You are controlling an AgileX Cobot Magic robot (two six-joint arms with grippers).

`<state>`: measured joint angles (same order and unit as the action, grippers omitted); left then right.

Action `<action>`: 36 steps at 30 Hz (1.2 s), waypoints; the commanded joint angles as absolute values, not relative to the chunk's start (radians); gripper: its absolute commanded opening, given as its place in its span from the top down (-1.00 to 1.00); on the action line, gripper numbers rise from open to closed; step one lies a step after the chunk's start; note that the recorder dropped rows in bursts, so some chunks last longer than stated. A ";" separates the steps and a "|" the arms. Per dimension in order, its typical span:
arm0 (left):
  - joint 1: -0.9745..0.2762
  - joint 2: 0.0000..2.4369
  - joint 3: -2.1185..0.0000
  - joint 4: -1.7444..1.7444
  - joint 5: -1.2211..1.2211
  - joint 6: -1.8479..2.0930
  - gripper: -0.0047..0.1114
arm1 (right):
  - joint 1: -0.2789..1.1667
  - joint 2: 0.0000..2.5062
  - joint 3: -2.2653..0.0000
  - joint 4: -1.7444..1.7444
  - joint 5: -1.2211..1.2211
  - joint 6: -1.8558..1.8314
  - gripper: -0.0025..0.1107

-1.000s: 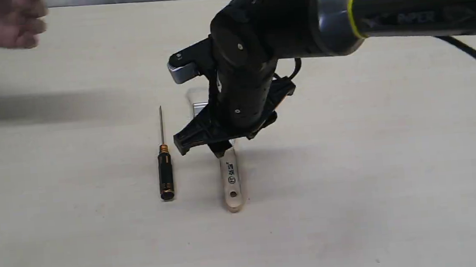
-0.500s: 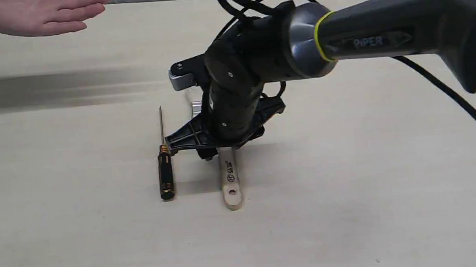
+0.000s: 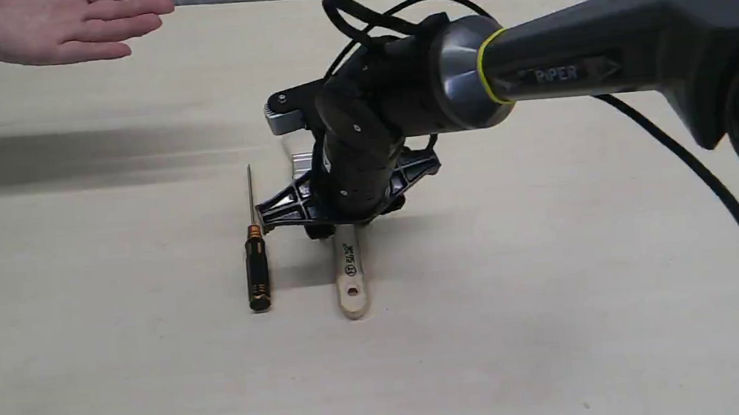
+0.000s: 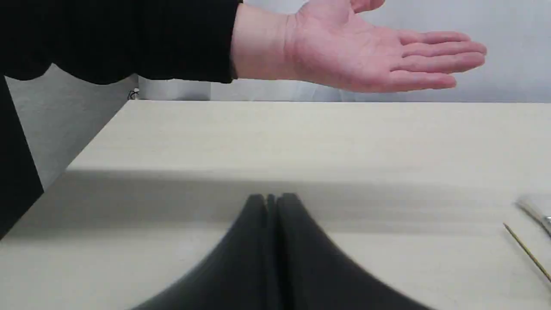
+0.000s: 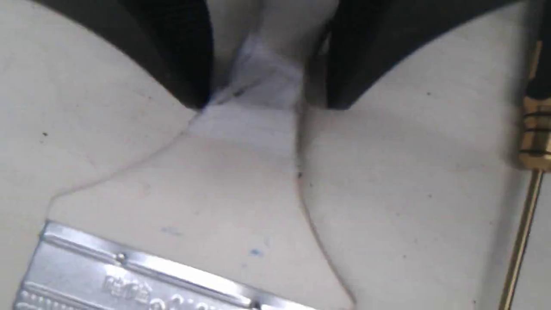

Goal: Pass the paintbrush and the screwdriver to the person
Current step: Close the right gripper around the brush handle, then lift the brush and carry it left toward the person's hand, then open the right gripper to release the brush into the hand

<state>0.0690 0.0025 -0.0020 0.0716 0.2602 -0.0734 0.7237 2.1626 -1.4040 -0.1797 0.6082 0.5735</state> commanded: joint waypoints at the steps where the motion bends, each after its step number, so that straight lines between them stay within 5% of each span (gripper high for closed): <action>1: 0.063 0.000 0.000 0.067 0.250 -0.075 0.92 | 0.722 2.180 -1.394 -0.198 0.603 0.586 0.61; 3: 0.063 0.000 0.000 0.067 0.250 -0.075 0.92 | 0.722 2.177 -1.394 -0.234 0.619 0.586 0.88; 22: 0.063 0.000 0.000 0.070 0.250 -0.075 0.92 | 0.888 1.741 -1.394 -0.271 0.391 0.389 0.88; 31: 0.063 0.000 0.000 0.070 0.250 -0.075 0.92 | 0.899 1.886 -1.610 -0.278 0.349 0.326 0.88; 34: 0.063 0.000 0.000 0.070 0.250 -0.075 0.92 | 0.898 1.981 -1.694 -0.278 0.349 0.326 0.79; 36: 0.063 0.000 0.000 0.070 0.250 -0.075 0.92 | 0.898 2.048 -1.747 -0.278 0.349 0.326 0.54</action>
<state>0.0690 0.0025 -0.0020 0.0716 0.2602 -0.0734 0.9022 2.0003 -1.7073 -0.2701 0.3516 0.3408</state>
